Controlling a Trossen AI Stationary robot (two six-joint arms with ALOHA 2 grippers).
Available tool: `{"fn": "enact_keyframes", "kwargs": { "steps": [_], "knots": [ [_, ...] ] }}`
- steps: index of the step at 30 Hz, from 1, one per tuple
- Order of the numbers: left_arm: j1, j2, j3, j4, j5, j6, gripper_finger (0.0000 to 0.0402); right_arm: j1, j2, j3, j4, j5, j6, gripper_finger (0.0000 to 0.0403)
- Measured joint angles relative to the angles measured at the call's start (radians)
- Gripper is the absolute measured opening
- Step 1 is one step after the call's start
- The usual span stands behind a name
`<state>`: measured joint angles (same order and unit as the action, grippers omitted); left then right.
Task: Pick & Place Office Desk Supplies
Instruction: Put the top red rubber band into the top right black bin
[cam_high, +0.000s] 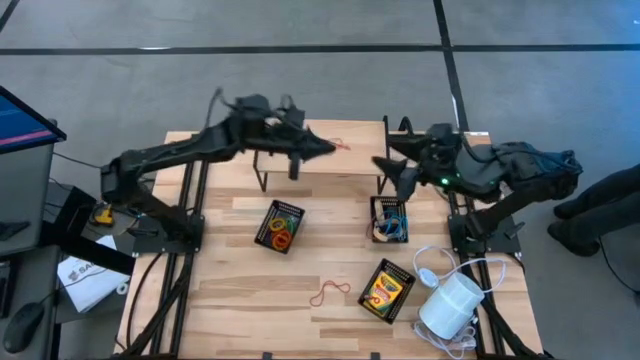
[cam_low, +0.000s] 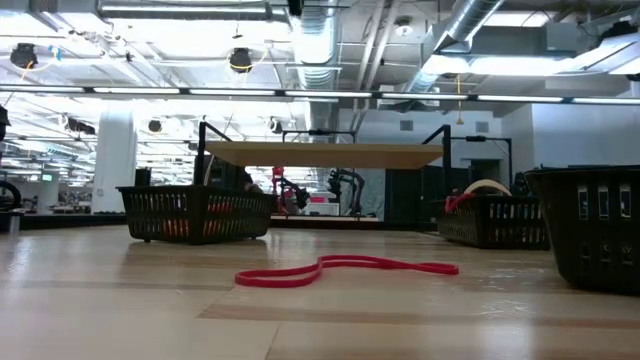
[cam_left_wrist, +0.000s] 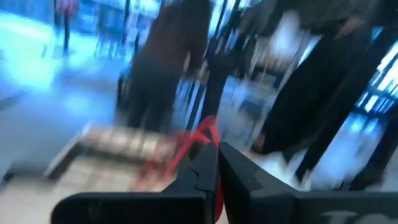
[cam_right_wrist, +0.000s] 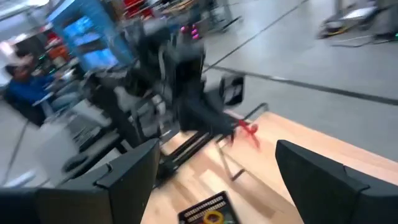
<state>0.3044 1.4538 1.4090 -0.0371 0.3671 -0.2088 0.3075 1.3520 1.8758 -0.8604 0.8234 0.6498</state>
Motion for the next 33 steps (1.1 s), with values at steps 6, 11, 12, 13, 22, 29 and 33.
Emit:
{"fn": "enact_keyframes", "kwargs": {
  "steps": [6,11,12,13,22,29,33],
  "knots": [
    [-0.023,-0.038,0.0,0.108,0.064,-0.136,0.0001,-0.142,0.055,-0.001,0.139,-0.334,-0.132,0.0317],
    [-0.053,-0.066,0.001,0.179,0.071,-0.169,0.0001,-0.239,0.091,-0.001,0.148,-0.58,-0.186,0.0317],
    [-0.054,-0.076,0.002,0.184,0.079,-0.17,0.0001,-0.254,0.092,-0.001,0.143,-0.618,-0.201,0.0317],
    [-0.054,-0.084,0.002,0.179,0.082,-0.171,0.0001,-0.264,0.096,-0.001,0.146,-0.653,-0.217,0.0317],
    [-0.101,-0.093,0.002,0.255,0.078,-0.236,0.0001,-0.328,0.163,0.0,0.23,-0.84,-0.26,0.0317],
    [-0.136,-0.09,0.002,0.283,0.06,-0.219,0.0001,-0.349,0.208,0.0,0.281,-0.883,-0.258,0.0313],
    [-0.131,-0.09,0.002,0.279,0.059,-0.219,0.0007,-0.351,0.213,-0.001,0.308,-0.879,-0.26,0.0256]
  ]
}}
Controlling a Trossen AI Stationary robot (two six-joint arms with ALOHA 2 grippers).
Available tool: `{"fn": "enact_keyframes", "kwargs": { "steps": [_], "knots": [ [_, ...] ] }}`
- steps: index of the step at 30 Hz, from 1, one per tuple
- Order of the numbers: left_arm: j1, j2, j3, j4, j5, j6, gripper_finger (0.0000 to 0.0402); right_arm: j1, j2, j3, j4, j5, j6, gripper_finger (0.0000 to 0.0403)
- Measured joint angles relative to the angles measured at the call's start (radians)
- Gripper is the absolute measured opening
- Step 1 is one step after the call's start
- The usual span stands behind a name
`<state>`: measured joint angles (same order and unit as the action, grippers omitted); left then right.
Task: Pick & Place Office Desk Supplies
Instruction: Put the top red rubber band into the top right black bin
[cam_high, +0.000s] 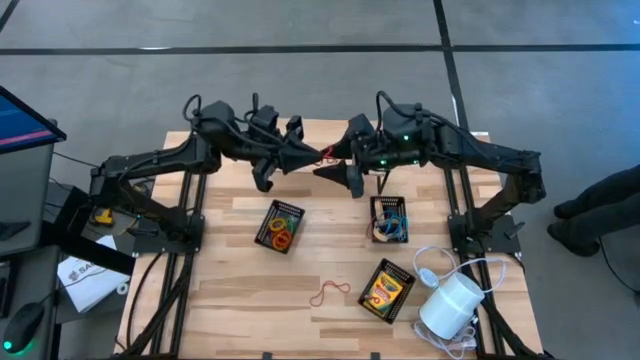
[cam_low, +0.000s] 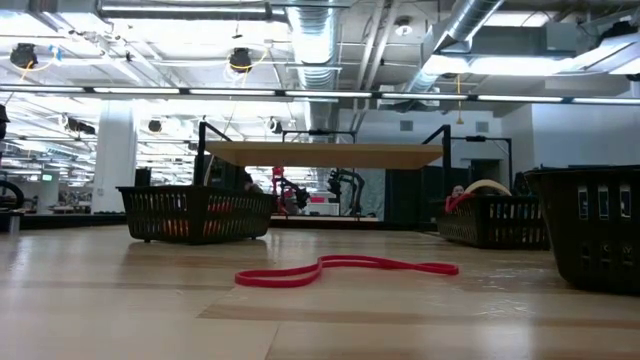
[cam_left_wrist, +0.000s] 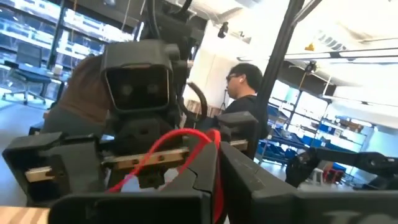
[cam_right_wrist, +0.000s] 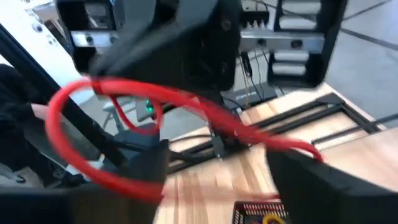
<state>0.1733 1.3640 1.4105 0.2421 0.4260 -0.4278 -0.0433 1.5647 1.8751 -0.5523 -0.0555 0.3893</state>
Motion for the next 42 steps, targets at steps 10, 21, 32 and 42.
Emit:
{"fn": "enact_keyframes", "kwargs": {
  "steps": [10,21,32,42],
  "knots": [
    [0.013,-0.023,0.0,-0.206,0.032,0.172,0.0029,0.0,0.0,0.0,-0.057,0.001,0.026,0.0005],
    [0.034,-0.185,0.001,-0.6,-0.27,0.368,0.0206,-0.019,-0.001,0.0,-0.411,0.092,0.037,0.0001],
    [0.069,-0.286,0.001,-0.783,-0.475,0.341,0.0225,-0.04,0.042,-0.144,-0.981,0.212,0.055,0.0],
    [-0.005,-0.248,-0.001,-0.832,-0.471,0.309,0.0197,-0.032,0.045,-0.536,-0.854,0.127,0.029,0.0052]
  ]
}}
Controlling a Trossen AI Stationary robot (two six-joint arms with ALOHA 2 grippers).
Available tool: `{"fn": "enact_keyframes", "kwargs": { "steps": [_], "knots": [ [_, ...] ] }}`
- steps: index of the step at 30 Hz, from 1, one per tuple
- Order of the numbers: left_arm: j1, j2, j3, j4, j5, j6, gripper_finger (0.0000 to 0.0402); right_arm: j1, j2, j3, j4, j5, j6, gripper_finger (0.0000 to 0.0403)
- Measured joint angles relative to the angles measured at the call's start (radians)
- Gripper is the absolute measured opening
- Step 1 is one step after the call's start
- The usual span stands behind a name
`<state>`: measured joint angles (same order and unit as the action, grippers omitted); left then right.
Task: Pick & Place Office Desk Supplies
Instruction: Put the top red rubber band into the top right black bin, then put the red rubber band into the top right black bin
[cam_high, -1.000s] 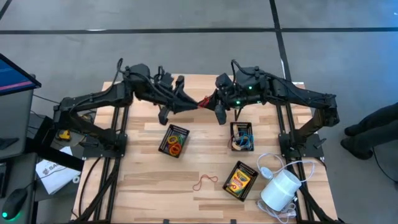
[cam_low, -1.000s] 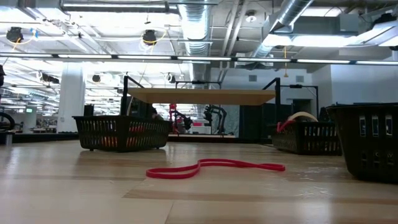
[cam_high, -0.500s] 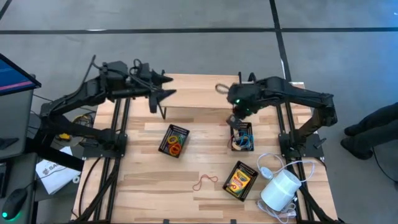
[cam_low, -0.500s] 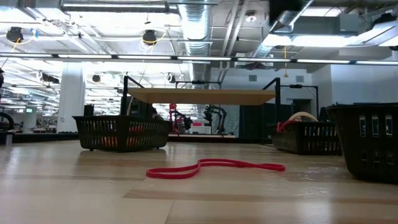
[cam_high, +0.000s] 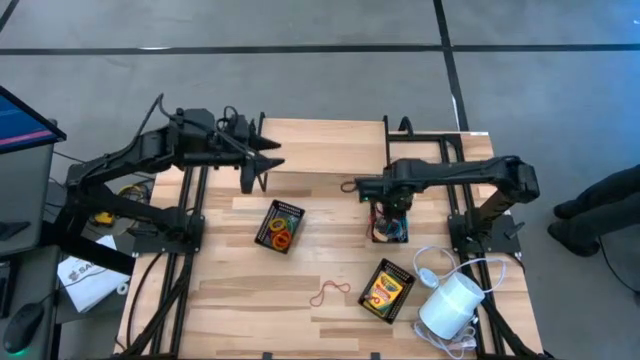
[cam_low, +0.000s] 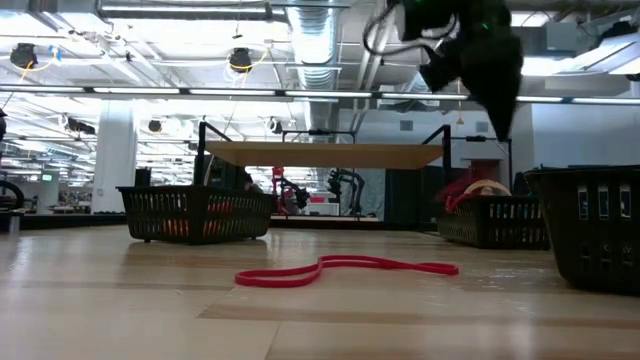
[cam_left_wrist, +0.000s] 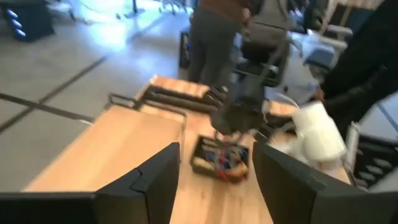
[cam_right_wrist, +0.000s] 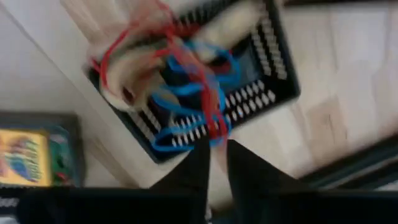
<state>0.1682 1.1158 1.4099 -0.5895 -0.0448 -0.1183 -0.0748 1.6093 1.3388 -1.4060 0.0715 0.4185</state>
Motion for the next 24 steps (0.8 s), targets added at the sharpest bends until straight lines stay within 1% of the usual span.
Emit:
{"fn": "enact_keyframes", "kwargs": {
  "steps": [3,5,7,9,10,12,14,17,18,19,22,23,24],
  "knots": [
    [-0.02,0.012,0.001,0.014,0.0,0.001,0.0193,0.001,0.0,-0.049,0.001,-0.025,0.017,0.0093],
    [-0.03,0.016,0.0,0.0,0.0,0.001,0.0191,0.001,0.0,-0.053,0.0,-0.064,0.018,0.0123],
    [-0.039,0.028,0.001,0.021,0.004,-0.001,0.0191,0.001,0.0,-0.039,-0.004,-0.072,0.019,0.0154],
    [-0.047,0.037,0.0,0.009,0.047,-0.029,0.0192,0.001,0.0,-0.001,-0.046,-0.073,0.019,0.0182],
    [-0.053,0.059,0.001,0.022,0.091,-0.049,0.0192,0.001,-0.001,0.027,-0.063,-0.073,0.019,0.0195],
    [-0.067,0.104,0.004,0.02,0.191,-0.087,0.0192,0.001,-0.013,0.097,-0.078,-0.068,0.019,0.0218],
    [-0.078,0.185,0.003,-0.002,0.234,-0.097,0.019,0.0,-0.037,0.187,-0.09,-0.022,0.019,0.0235],
    [-0.071,0.323,-0.002,-0.042,0.248,-0.059,0.0186,-0.027,-0.083,0.357,-0.167,0.114,0.016,0.0247],
    [-0.062,0.364,-0.002,-0.025,0.273,-0.051,0.0186,-0.045,-0.106,0.418,-0.165,0.165,0.016,0.0248],
    [-0.054,0.407,-0.001,-0.02,0.32,-0.055,0.0186,-0.063,-0.133,0.468,-0.155,0.194,0.018,0.0248],
    [-0.049,0.529,0.0,0.009,0.496,-0.101,0.0186,-0.121,-0.228,0.611,-0.126,0.2,0.053,0.0248],
    [-0.059,0.566,0.0,0.023,0.531,-0.116,0.0186,-0.135,-0.254,0.648,-0.112,0.2,0.078,0.0248],
    [-0.068,0.597,-0.001,0.03,0.542,-0.123,0.0185,-0.146,-0.278,0.677,-0.111,0.199,0.096,0.0249]
  ]
}}
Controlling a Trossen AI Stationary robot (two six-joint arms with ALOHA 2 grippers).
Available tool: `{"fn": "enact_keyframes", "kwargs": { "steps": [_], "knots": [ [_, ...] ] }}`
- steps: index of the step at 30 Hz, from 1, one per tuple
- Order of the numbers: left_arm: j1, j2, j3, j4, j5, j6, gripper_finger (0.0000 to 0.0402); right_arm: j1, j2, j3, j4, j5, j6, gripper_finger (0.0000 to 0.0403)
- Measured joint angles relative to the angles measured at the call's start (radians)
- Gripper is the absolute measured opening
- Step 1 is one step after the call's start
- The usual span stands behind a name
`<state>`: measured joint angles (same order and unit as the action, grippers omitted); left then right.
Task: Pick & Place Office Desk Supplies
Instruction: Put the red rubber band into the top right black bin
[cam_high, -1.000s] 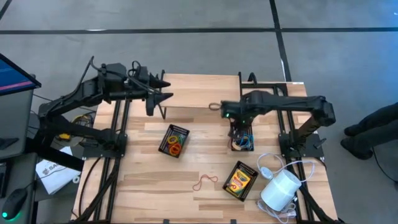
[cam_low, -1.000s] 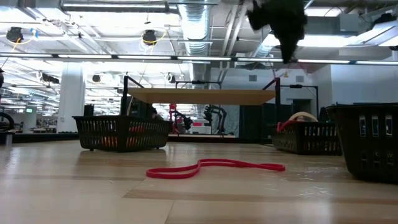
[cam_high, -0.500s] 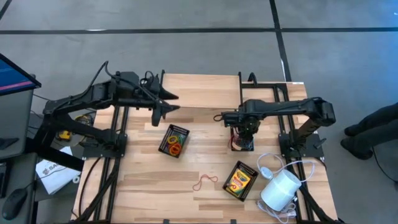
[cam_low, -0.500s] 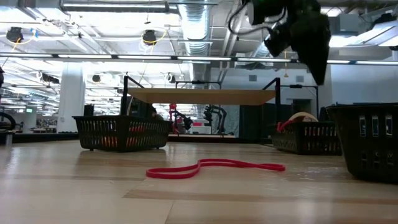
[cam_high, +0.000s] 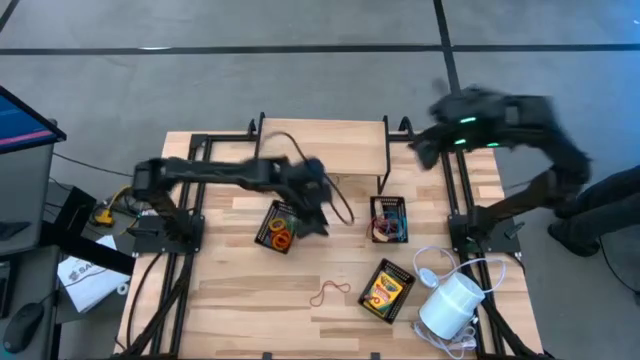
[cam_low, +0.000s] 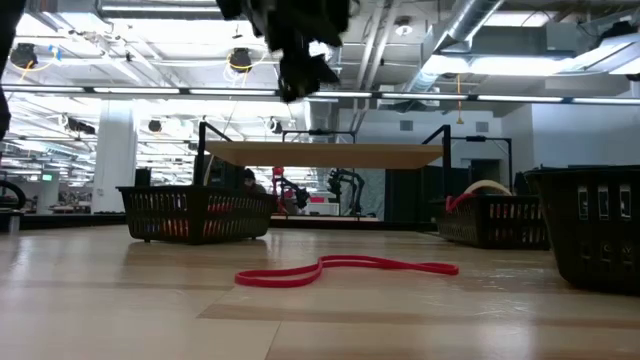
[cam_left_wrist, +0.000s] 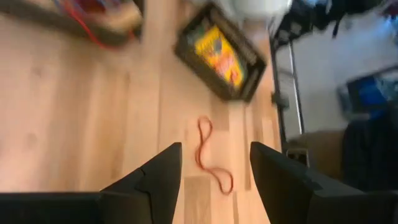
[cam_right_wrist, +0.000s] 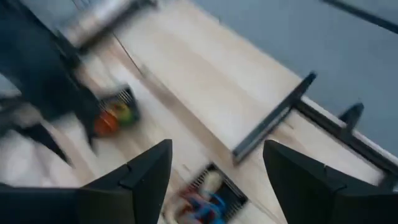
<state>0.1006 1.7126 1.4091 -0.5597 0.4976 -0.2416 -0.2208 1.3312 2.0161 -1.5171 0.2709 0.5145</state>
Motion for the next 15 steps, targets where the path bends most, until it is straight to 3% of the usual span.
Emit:
{"fn": "enact_keyframes", "kwargs": {
  "steps": [4,7,11,15],
  "knots": [
    [-0.046,0.113,0.001,0.027,-0.005,0.026,0.0185,-0.009,-0.077,0.045,0.04,0.037,0.05,0.0249],
    [-0.113,0.187,0.001,0.026,-0.081,0.055,0.0185,-0.001,-0.117,0.037,0.03,0.057,0.102,0.0249],
    [-0.226,0.258,0.001,0.021,-0.259,0.071,0.0185,0.034,-0.138,0.008,-0.003,0.071,0.17,0.0249],
    [-0.326,0.315,0.001,0.035,-0.527,0.085,0.0185,0.103,-0.113,-0.034,-0.005,0.102,0.243,0.0249]
  ]
}}
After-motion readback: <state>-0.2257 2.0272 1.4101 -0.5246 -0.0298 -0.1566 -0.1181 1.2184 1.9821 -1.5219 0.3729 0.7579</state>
